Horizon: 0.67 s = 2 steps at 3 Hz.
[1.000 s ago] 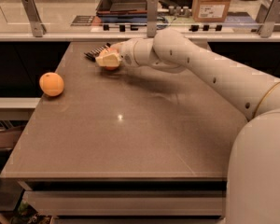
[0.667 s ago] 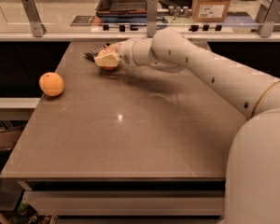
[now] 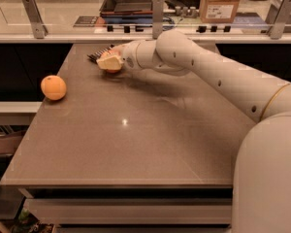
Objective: Move apple near rxbar chocolate
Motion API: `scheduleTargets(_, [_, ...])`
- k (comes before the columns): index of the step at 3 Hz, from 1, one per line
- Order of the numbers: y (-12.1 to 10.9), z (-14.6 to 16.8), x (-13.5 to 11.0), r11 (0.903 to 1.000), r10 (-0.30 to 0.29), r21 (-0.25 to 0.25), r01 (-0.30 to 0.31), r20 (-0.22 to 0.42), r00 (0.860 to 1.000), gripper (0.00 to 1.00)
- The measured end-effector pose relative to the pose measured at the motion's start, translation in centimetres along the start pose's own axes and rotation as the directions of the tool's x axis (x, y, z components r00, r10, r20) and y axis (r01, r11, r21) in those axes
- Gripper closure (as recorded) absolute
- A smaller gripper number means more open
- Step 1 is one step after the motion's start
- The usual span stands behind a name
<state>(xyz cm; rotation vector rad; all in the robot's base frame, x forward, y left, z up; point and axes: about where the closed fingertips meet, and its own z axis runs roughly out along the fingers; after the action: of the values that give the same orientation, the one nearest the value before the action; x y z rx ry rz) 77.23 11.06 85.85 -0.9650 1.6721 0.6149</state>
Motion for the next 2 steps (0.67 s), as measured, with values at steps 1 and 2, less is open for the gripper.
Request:
scheduleTargets(1, [0.18,0.19,0.01,1.0,0.0,-0.004,0.0,0.0,1.0,0.12])
scheduleTargets(2, [0.38,0.38,0.01,1.0,0.0,-0.008,0.0,0.0,1.0,0.0])
